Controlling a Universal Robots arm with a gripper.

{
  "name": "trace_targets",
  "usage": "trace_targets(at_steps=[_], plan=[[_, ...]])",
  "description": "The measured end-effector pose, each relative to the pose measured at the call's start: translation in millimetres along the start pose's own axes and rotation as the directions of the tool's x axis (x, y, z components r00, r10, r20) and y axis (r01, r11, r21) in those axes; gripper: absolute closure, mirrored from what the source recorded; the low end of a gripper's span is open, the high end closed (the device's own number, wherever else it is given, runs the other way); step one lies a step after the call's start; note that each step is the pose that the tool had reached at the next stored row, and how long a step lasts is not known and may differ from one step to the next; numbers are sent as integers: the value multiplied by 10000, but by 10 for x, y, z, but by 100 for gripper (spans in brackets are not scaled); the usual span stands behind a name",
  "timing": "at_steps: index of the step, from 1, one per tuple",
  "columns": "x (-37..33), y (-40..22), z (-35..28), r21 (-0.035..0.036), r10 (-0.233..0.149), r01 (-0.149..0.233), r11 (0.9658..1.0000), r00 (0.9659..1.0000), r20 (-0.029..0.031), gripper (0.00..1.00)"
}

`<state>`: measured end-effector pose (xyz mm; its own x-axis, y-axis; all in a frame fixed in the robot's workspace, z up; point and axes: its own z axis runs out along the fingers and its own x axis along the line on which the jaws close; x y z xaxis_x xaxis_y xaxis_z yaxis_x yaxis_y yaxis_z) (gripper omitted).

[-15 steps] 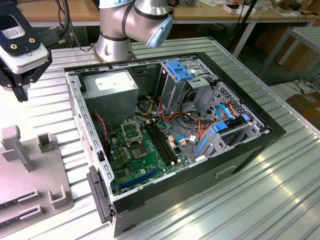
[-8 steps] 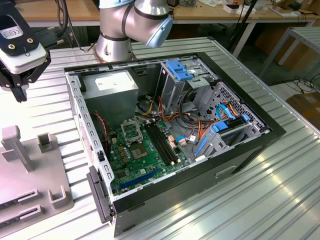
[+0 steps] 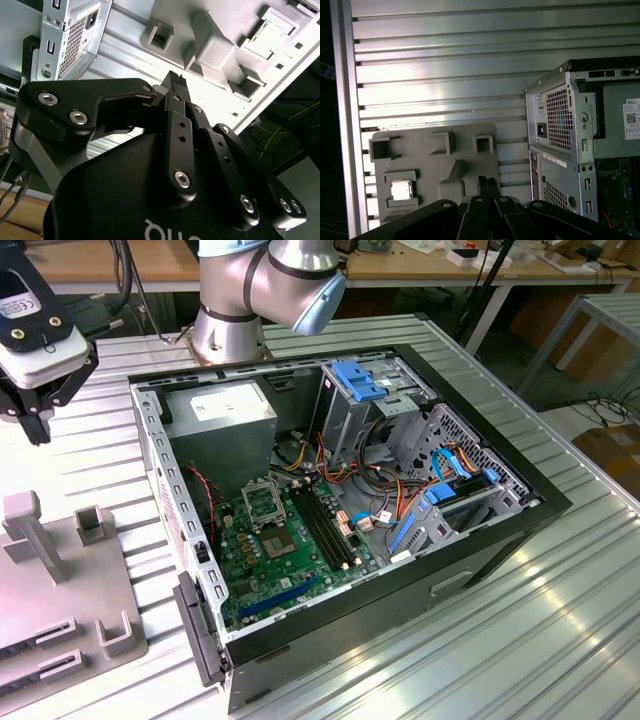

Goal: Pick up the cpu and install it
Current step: 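Reach for the cpu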

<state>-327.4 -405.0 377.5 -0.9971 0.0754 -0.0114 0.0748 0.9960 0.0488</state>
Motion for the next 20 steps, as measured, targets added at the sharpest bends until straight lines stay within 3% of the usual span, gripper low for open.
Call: trace_targets(at_steps=[15,20], plan=[[21,-2,0,1,0,0,10000,10000,0,89],[60,-4,-1,1,1,-1,10000,10000,0,89]])
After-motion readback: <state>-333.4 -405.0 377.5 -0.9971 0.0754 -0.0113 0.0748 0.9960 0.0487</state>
